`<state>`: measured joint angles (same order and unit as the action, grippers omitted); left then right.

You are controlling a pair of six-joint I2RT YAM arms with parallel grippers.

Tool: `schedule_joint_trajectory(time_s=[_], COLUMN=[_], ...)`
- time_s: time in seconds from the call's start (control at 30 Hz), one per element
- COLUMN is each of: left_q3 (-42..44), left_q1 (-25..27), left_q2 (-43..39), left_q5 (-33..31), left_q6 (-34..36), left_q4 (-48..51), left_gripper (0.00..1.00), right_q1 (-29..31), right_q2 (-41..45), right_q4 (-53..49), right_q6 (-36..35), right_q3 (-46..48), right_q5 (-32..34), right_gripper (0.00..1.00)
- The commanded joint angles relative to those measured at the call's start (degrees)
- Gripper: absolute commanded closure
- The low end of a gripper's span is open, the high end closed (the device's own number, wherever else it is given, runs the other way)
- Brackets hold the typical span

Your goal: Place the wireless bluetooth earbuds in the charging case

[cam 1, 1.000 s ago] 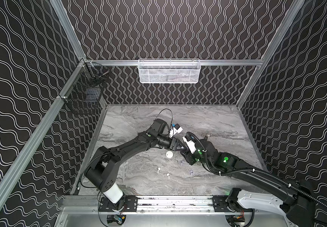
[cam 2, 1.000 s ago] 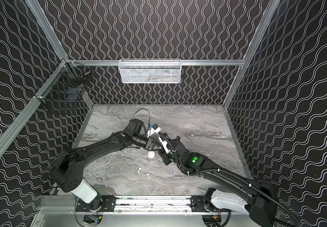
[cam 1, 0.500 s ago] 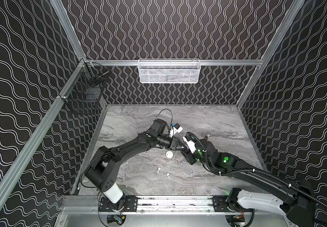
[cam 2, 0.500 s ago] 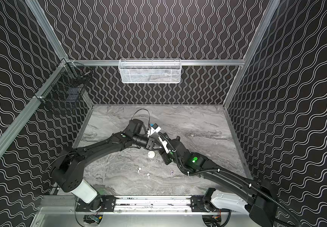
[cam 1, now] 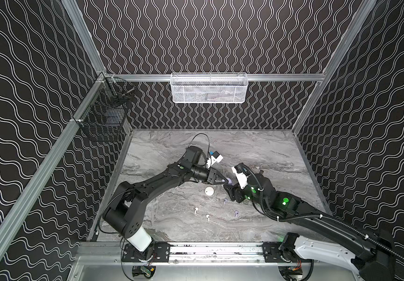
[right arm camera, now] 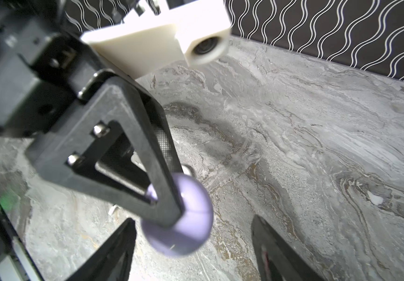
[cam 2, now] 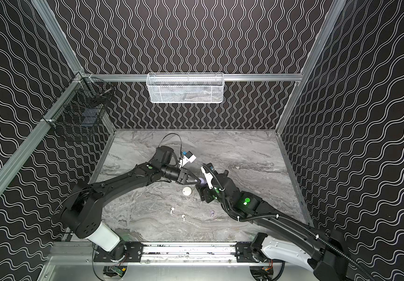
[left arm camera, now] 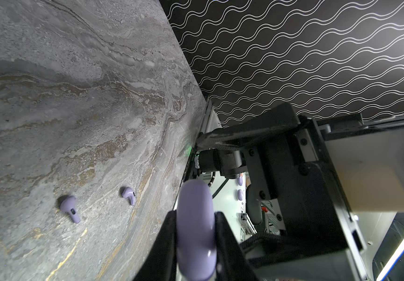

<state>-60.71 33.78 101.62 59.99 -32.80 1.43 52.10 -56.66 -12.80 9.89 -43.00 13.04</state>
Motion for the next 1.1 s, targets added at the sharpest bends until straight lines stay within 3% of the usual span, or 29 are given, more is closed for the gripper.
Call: schedule_joint_trajectory(time_s=[0.0,0.17,0.4,0.6,0.8,1.07], left_q3=[-0.59,-1.88,-3.34,-3.66,-3.09,-2.63], left_q1=[-0.37,-0.29,-0.29,-0.2,0.01,1.45], left_q2=[-0.37,-0.47,-1.68,-2.09,-2.66,-3.62], left_q5=[1.24,1.17,1.3,2.05,3.93,6.01], left_q6=[1.77,5.56,11.21,12.92,12.24,11.76], left_q4=[0.78,4.74,9.9,10.96,8.82,6.67], left_gripper=[0.92,0.93,0.96,0.97,0.98,0.98], right_q1=[-0.14,-5.77,-24.02,-31.13,-32.67,-33.38], right_q2=[2.82,7.26,10.8,8.36,4.63,0.6], right_q4=[2.55,4.24,14.02,25.82,38.84,49.39], right_q6=[3.08,6.28,13.36,20.43,27.83,33.61], right_q3=[1.44,3.69,9.4,13.1,16.54,19.03], right_q5=[-0.28,-9.37,-38.71,-58.57,-69.65,-75.33], right_gripper=[0.24,0.29,0.49,0.59,0.61,0.61])
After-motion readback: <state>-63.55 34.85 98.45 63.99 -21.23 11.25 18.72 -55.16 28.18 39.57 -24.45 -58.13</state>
